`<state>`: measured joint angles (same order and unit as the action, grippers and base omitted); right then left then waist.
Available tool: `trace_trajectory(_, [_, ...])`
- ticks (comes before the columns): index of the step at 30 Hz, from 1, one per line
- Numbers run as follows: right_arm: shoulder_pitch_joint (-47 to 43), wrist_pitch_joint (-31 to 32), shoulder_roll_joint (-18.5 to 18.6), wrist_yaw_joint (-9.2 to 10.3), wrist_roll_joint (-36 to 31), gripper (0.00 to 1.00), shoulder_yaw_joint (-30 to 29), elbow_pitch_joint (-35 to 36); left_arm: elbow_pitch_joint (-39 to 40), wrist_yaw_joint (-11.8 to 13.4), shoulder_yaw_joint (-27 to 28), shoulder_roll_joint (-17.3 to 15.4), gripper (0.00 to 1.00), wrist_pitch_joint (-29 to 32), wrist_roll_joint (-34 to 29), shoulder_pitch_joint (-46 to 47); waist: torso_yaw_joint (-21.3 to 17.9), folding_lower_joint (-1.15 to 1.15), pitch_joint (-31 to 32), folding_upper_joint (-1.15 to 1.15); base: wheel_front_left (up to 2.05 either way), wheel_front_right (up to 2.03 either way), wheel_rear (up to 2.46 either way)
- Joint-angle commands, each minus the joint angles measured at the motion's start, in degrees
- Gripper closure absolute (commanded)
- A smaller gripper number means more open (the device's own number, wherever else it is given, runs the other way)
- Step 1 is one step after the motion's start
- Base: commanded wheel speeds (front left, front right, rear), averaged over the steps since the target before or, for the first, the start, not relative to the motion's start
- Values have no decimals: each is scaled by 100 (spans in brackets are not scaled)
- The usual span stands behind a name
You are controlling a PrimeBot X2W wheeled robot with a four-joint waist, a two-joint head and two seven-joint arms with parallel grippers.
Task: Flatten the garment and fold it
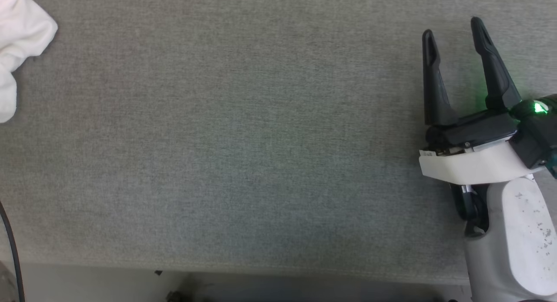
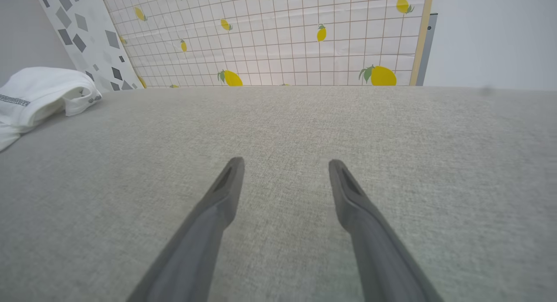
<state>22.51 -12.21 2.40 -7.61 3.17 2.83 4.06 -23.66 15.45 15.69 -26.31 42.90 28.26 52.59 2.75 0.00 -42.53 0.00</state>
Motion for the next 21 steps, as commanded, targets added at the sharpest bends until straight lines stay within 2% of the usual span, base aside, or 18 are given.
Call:
trace_trajectory(1, [-81,-14,48,12,29,0,-56,-229,-196,-59,-156,251,100,92,73,-454,-30,0,317,0,0,0,0])
trace_trajectory(3, [-135,-46,48,12,64,0,-108,-325,-86,-158,-164,158,100,-136,-3,-576,-25,0,618,0,0,0,0])
trace_trajectory(5, [-194,-75,48,12,91,0,-170,-403,80,-258,-168,16,100,-615,-167,-612,-23,0,909,0,0,0,0])
trace_trajectory(10, [-491,-145,48,12,194,0,-312,-666,420,-672,-378,-300,100,-2358,-723,-510,-22,0,1829,0,0,0,0])
trace_trajectory(11, [-600,-163,48,12,232,0,-338,-750,434,-835,-507,-342,100,-2797,-847,-436,-39,0,2130,0,0,0,0])
trace_trajectory(14, [-861,-187,48,12,320,0,-428,-894,352,-1236,-828,-391,100,-3584,-1033,-147,-73,0,2684,0,0,0,0])
trace_trajectory(19, [-1234,-202,48,12,412,0,-582,-983,419,-1652,-1569,-77,100,-4200,-1311,383,-202,0,3381,0,0,0,0])
trace_trajectory(20, [-1380,-188,48,12,424,0,-630,-976,450,-1798,-1907,262,100,-4320,-1310,646,-317,0,3618,0,0,0,0])
trace_trajectory(21, [-1430,-175,48,12,428,0,-651,-967,444,-1840,-2031,401,100,-4335,-1300,727,-358,0,3679,0,0,0,0])
